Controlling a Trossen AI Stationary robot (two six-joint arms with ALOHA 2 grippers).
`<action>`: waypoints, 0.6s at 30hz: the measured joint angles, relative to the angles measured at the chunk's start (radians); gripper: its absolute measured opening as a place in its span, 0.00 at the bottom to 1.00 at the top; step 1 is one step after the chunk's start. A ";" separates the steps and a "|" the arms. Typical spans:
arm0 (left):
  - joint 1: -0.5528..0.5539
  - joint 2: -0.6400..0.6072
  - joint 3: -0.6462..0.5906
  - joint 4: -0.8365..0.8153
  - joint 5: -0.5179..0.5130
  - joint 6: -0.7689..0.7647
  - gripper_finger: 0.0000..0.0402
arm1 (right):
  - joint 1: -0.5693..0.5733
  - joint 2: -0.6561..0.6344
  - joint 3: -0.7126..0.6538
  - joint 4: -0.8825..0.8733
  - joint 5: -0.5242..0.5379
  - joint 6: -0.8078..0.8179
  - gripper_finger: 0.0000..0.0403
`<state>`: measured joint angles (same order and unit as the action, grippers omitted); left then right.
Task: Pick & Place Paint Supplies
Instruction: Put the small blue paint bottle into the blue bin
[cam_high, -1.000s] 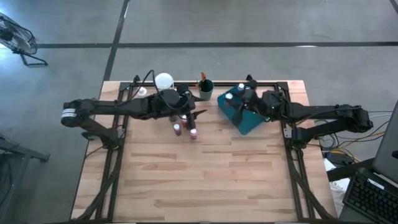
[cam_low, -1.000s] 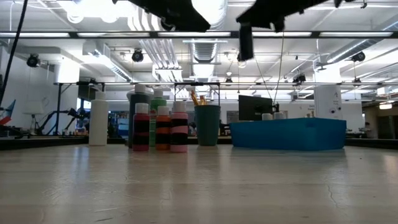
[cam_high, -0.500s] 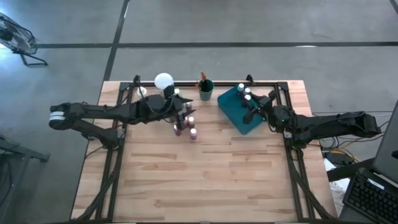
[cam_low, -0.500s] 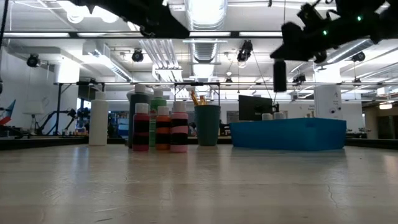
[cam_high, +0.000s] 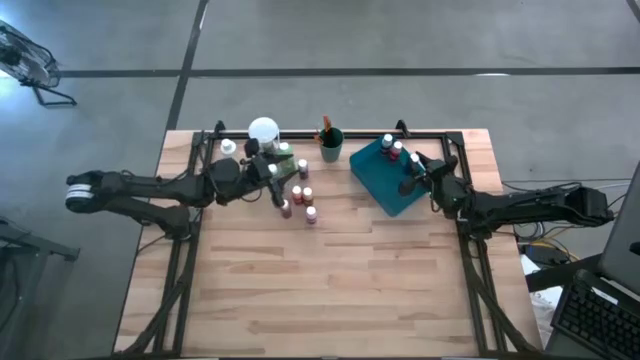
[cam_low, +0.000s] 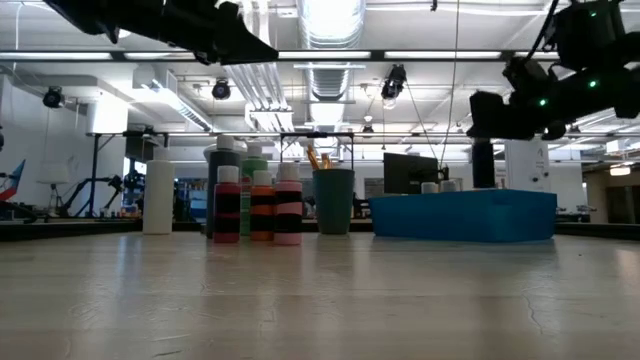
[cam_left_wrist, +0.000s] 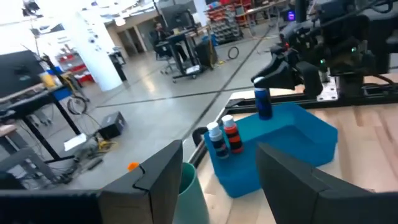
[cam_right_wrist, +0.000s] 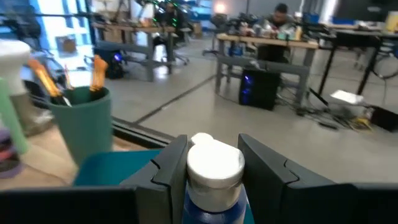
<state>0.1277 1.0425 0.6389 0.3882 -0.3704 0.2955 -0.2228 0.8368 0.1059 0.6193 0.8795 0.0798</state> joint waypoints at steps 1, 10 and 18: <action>0.002 -0.002 -0.006 0.007 -0.001 0.003 0.51 | -0.013 0.013 0.000 0.000 -0.011 0.009 0.29; 0.017 0.001 -0.006 0.005 -0.001 0.035 0.51 | -0.143 0.168 -0.024 0.165 -0.128 0.018 0.29; 0.032 0.001 -0.006 0.005 0.002 0.051 0.51 | -0.179 0.275 -0.098 0.381 -0.178 -0.003 0.29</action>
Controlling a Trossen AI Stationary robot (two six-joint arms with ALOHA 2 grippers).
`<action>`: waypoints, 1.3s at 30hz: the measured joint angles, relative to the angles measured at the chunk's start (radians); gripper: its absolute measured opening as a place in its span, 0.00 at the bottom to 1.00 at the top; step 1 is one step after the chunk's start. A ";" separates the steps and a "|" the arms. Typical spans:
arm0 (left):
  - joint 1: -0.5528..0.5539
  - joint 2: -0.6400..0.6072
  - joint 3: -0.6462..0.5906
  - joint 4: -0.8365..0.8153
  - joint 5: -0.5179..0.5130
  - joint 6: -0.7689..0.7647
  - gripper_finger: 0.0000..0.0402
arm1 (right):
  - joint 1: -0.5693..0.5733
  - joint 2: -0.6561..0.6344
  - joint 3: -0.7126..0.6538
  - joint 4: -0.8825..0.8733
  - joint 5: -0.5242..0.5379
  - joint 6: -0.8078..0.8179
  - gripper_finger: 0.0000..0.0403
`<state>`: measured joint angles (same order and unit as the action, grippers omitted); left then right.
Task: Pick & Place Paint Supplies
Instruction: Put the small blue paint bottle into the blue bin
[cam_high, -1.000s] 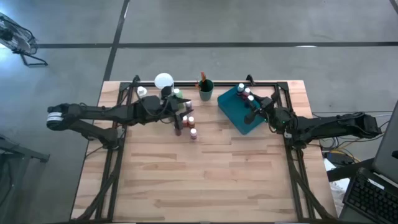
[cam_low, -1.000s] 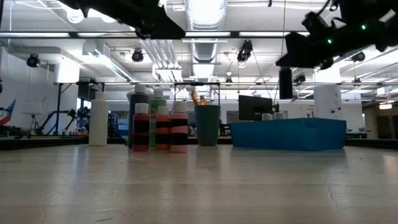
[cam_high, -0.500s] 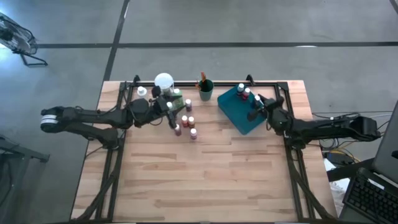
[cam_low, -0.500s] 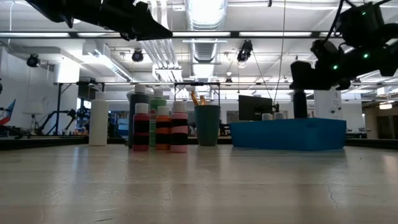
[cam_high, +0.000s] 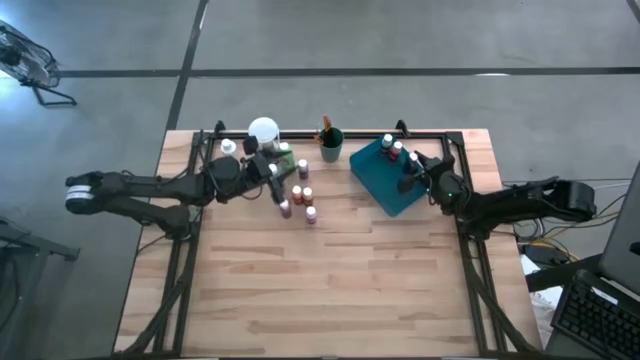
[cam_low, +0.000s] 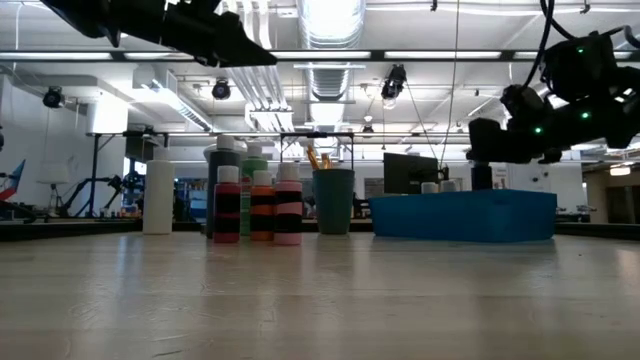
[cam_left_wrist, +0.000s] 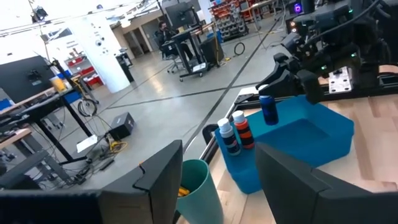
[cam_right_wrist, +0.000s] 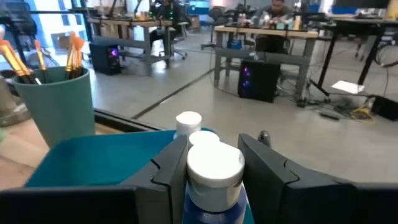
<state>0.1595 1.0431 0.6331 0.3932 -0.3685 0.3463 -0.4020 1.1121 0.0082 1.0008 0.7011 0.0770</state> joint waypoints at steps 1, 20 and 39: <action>0.003 0.000 0.000 0.000 0.000 0.000 0.51 | -0.004 0.014 0.001 0.024 -0.007 -0.005 0.29; 0.026 0.000 0.000 0.003 0.000 0.004 0.51 | -0.049 0.298 0.114 0.127 0.035 0.101 0.29; 0.052 0.000 0.000 0.002 0.000 0.040 0.51 | -0.019 0.533 0.096 0.352 0.137 0.111 0.29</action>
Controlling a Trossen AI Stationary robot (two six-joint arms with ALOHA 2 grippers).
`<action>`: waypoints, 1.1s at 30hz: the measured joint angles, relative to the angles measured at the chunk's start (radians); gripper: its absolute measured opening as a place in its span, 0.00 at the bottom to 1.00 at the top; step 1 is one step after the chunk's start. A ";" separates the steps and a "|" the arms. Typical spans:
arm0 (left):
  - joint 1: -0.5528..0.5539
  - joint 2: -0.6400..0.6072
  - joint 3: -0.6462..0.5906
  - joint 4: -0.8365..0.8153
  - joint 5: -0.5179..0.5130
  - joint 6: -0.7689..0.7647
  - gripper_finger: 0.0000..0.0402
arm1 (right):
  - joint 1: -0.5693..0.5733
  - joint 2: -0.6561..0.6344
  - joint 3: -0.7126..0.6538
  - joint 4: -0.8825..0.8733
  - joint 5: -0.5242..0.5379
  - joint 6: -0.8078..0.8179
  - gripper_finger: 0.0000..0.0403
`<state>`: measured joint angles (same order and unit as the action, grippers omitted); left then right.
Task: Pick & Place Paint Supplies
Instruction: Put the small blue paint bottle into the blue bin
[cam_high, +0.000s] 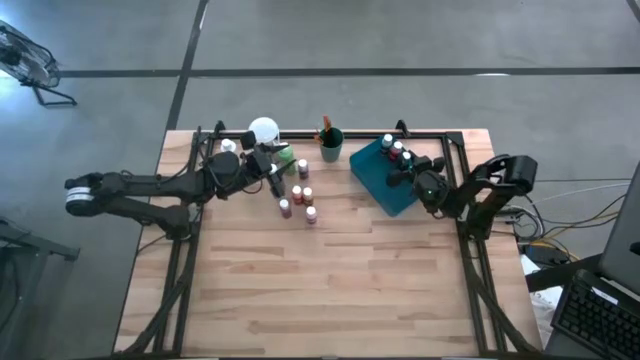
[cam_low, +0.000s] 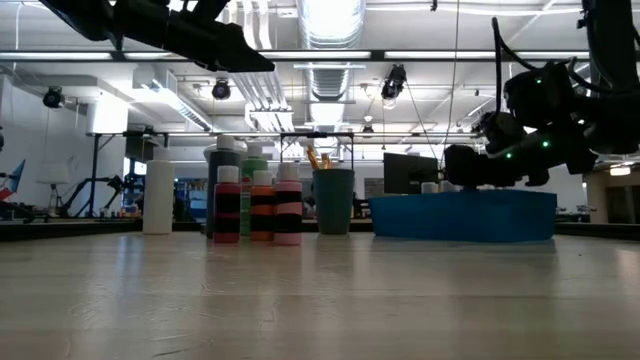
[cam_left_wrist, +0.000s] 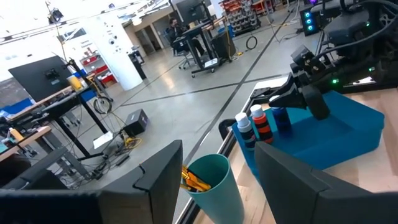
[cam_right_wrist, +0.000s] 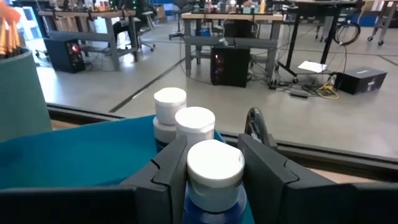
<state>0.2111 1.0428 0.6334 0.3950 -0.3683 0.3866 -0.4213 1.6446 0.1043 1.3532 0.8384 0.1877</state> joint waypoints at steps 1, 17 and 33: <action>0.001 0.000 0.000 0.000 0.000 0.000 0.51 | 0.000 0.007 0.000 -0.001 0.000 0.012 0.29; 0.001 0.000 0.000 0.000 0.002 -0.003 0.51 | 0.000 0.027 0.000 0.012 0.003 0.038 0.29; 0.001 0.000 0.000 0.001 0.010 -0.015 0.51 | 0.000 0.027 0.000 0.012 0.000 0.043 0.39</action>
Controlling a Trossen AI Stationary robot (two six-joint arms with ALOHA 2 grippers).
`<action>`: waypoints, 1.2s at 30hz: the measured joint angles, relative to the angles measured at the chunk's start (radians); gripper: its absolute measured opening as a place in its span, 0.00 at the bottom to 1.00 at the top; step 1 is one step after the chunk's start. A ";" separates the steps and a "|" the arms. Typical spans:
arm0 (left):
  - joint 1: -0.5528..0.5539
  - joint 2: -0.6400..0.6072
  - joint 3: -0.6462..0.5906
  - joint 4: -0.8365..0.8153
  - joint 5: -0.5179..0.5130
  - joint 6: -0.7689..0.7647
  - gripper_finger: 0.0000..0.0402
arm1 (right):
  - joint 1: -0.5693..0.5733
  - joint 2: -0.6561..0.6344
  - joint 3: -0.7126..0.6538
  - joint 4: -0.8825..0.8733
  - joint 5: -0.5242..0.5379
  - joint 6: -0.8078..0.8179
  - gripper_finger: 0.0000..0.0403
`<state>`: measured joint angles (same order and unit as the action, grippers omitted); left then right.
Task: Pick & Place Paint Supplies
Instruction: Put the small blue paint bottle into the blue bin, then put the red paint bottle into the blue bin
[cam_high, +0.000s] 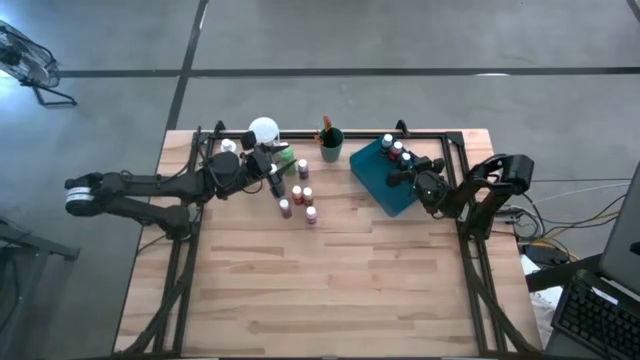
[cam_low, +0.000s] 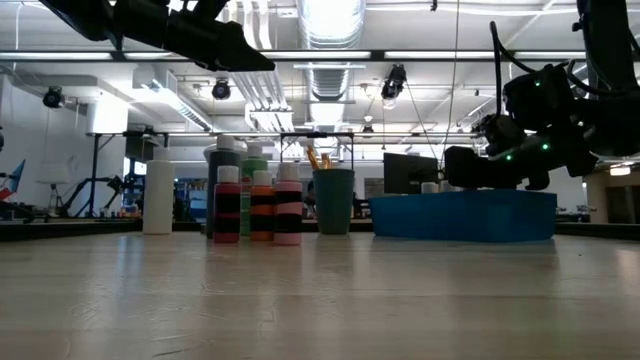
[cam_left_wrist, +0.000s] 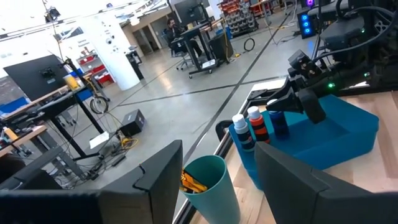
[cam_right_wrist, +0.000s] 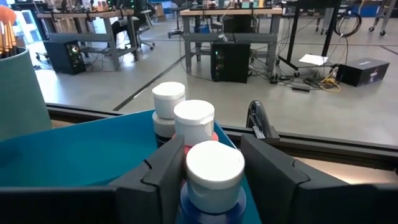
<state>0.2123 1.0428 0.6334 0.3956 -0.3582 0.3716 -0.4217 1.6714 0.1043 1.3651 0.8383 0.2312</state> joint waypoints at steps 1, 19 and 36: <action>0.000 0.000 0.000 0.000 0.000 0.000 0.51 | 0.000 0.000 0.000 0.000 0.000 -0.001 0.39; 0.000 0.000 0.000 0.000 0.001 -0.001 0.51 | 0.000 -0.001 0.000 0.002 -0.008 -0.006 0.43; 0.000 0.000 0.000 0.000 0.001 -0.001 0.51 | 0.000 -0.002 0.000 0.013 -0.008 -0.026 0.61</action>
<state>0.2123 1.0428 0.6334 0.3954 -0.3569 0.3708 -0.4213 1.6691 0.1043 1.3782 0.8299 0.2047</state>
